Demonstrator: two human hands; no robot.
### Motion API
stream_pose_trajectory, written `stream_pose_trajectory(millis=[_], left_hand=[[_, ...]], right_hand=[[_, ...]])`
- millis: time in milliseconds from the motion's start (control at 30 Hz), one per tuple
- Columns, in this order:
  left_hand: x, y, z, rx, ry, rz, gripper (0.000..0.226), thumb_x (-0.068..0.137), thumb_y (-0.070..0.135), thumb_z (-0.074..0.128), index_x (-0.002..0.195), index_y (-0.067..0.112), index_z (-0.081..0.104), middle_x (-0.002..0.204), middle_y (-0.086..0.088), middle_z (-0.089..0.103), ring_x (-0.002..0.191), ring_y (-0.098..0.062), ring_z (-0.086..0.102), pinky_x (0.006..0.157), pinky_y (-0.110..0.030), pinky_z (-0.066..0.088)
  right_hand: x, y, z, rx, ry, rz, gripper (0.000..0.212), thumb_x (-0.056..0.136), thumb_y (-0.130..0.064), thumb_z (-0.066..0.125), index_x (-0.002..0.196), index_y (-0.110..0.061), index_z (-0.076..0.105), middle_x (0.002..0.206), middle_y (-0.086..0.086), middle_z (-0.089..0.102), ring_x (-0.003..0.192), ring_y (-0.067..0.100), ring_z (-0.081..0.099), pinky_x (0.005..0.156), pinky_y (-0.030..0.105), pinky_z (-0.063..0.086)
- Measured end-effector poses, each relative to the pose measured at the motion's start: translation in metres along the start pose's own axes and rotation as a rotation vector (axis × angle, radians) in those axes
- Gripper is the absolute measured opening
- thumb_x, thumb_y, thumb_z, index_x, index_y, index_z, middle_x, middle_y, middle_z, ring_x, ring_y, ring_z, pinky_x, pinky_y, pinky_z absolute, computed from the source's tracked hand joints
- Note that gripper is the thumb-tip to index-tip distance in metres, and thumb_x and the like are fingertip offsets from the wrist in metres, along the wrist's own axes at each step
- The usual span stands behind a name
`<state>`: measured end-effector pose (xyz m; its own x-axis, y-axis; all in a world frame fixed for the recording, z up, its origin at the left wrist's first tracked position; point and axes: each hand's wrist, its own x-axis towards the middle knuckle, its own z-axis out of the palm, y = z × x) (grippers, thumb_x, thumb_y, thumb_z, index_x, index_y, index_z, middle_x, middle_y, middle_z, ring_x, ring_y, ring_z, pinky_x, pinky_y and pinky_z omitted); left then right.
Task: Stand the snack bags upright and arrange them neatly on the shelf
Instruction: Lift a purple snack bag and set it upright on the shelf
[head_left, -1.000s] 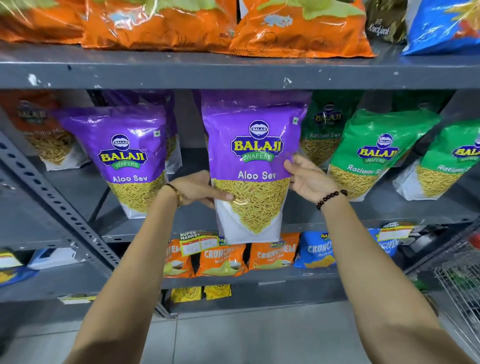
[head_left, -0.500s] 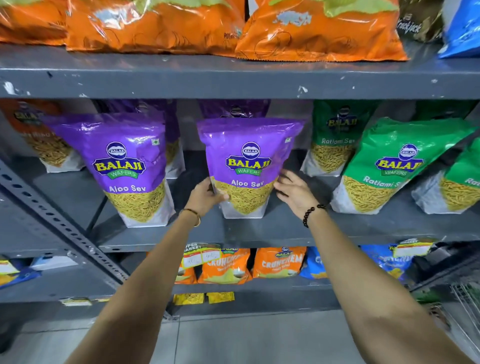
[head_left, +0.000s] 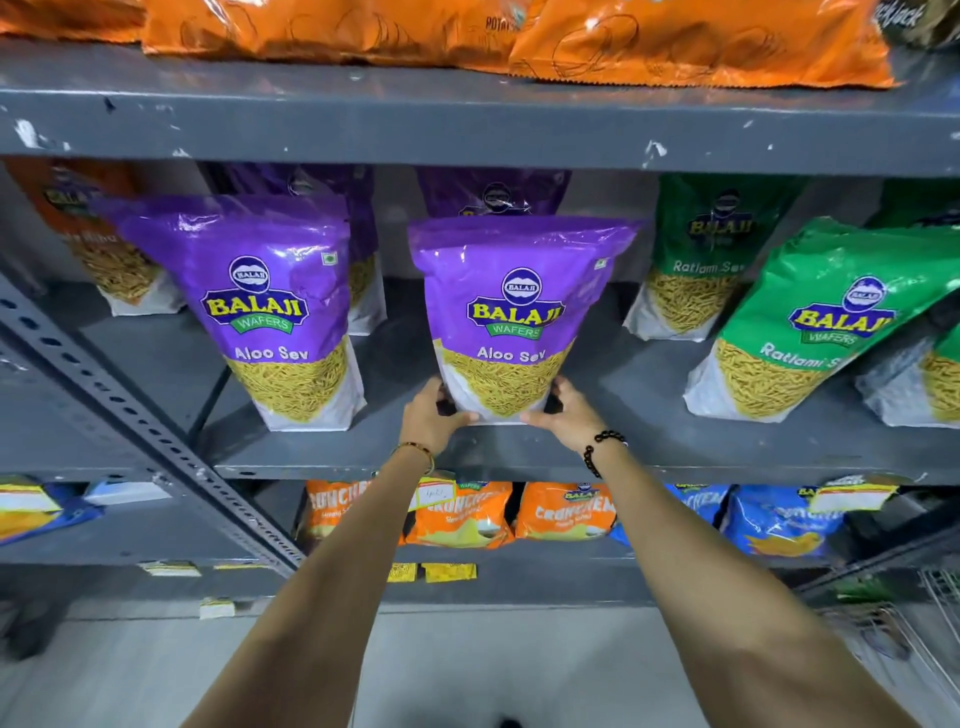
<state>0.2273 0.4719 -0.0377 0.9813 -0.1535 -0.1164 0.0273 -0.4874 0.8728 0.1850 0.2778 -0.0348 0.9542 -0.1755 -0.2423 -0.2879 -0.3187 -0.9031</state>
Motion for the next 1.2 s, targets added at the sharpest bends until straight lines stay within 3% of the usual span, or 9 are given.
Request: stream_pose_trajectory(millis=[133,333,833,1200], left_hand=[[-0.006,0.0,-0.002,-0.005,-0.004,-0.002,0.052,0.075,0.016,0.075,0.121,0.006,0.05,0.128,-0.013,0.061,0.117,-0.031,0.056,0.098,-0.04,0.045],[-0.013,0.002,-0.005,-0.006,-0.023,-0.012,0.052,0.078,0.014,0.072,0.123,0.006,0.048,0.13,-0.014,0.059,0.12,-0.032,0.055,0.102,-0.044,0.043],[-0.021,0.005,-0.008,0.0,-0.028,-0.038,0.054,0.078,0.015,0.072,0.125,0.006,0.048,0.131,-0.013,0.058,0.121,-0.032,0.055,0.101,-0.045,0.044],[-0.02,0.004,-0.009,0.037,-0.023,-0.029,0.054,0.077,0.016,0.072,0.125,0.007,0.048,0.13,-0.013,0.06,0.119,-0.031,0.056,0.1,-0.044,0.045]], right_hand=[[-0.007,-0.003,0.003,-0.03,0.007,-0.005,0.066,0.076,-0.018,0.073,0.134,-0.017,0.041,0.135,0.004,0.055,0.124,0.023,0.051,0.106,0.041,0.041],[-0.014,-0.003,0.006,-0.045,0.02,0.009,0.066,0.077,-0.018,0.073,0.134,-0.015,0.041,0.134,0.006,0.055,0.123,0.025,0.052,0.106,0.046,0.042],[-0.019,-0.003,0.007,-0.059,0.021,0.03,0.068,0.077,-0.016,0.072,0.137,-0.014,0.039,0.137,0.008,0.054,0.126,0.027,0.05,0.107,0.049,0.041],[-0.021,-0.003,0.006,-0.088,0.04,0.025,0.065,0.078,-0.017,0.071,0.136,-0.013,0.041,0.136,0.008,0.055,0.125,0.026,0.051,0.106,0.043,0.042]])
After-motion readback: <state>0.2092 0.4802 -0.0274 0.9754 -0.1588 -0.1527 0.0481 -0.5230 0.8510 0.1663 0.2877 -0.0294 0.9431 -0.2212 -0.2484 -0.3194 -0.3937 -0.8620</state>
